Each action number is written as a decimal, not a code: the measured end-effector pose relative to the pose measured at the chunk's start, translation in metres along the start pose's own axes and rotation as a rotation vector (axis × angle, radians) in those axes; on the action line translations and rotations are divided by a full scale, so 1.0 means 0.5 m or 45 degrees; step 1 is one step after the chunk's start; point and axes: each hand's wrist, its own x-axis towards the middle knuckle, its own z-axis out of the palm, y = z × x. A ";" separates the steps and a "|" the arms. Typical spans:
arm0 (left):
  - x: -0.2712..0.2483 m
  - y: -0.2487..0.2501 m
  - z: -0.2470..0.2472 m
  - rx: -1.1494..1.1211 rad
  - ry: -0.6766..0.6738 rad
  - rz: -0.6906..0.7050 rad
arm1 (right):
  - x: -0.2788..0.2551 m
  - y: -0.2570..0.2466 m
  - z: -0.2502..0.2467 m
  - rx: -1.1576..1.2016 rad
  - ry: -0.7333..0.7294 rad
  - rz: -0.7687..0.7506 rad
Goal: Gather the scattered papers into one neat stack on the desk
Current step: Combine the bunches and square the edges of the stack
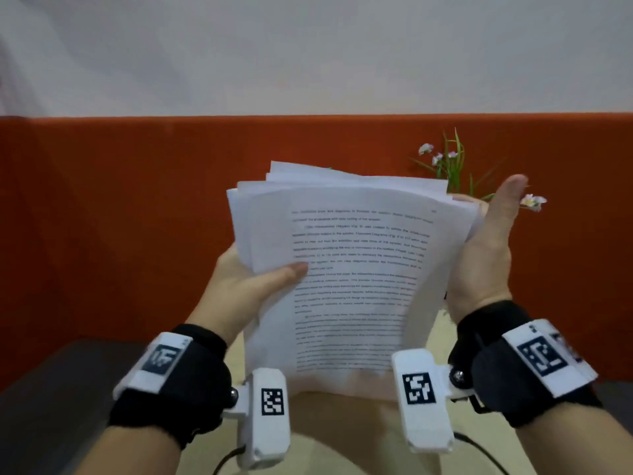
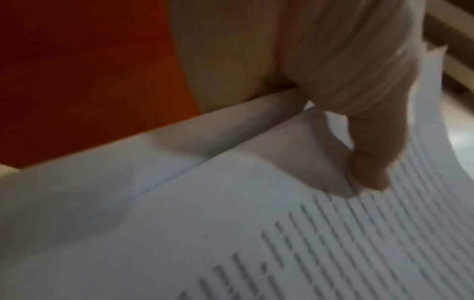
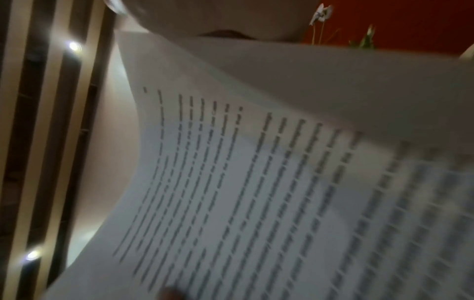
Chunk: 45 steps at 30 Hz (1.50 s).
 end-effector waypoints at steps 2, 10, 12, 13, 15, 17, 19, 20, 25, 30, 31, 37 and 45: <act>-0.003 -0.017 0.012 -0.015 0.096 -0.025 | -0.020 0.035 -0.004 0.050 0.016 0.013; -0.001 -0.024 0.049 -0.113 0.411 0.147 | -0.039 0.086 -0.005 -0.157 -0.214 -0.140; -0.002 -0.030 0.045 -0.053 0.472 0.198 | -0.037 0.081 -0.003 -0.080 -0.215 -0.196; -0.004 -0.034 0.044 -0.058 0.479 0.196 | -0.040 0.085 -0.006 -0.065 -0.230 -0.208; -0.009 -0.038 0.043 -0.110 0.462 0.173 | -0.049 0.092 -0.009 -0.071 -0.263 -0.218; -0.011 -0.030 0.049 -0.112 0.450 0.213 | -0.053 0.087 -0.005 -0.083 -0.278 -0.229; -0.007 -0.016 0.054 -0.073 0.474 0.281 | -0.048 0.073 -0.001 -0.023 -0.269 -0.258; -0.003 -0.011 0.054 -0.049 0.487 0.306 | -0.044 0.067 -0.002 0.019 -0.259 -0.272; -0.006 -0.033 0.039 -0.003 0.330 0.032 | -0.050 0.095 -0.024 0.006 -0.299 -0.125; -0.023 -0.022 -0.001 -0.130 0.046 -0.041 | -0.021 0.104 -0.054 0.094 -0.340 0.036; -0.022 -0.018 -0.013 -0.153 0.008 -0.041 | -0.014 0.099 -0.055 0.110 -0.395 0.074; -0.007 -0.005 -0.013 -0.062 0.030 0.000 | -0.022 0.084 -0.020 0.099 -0.564 0.091; -0.002 0.013 0.012 0.235 0.505 0.195 | -0.031 0.085 -0.008 0.110 -0.514 0.013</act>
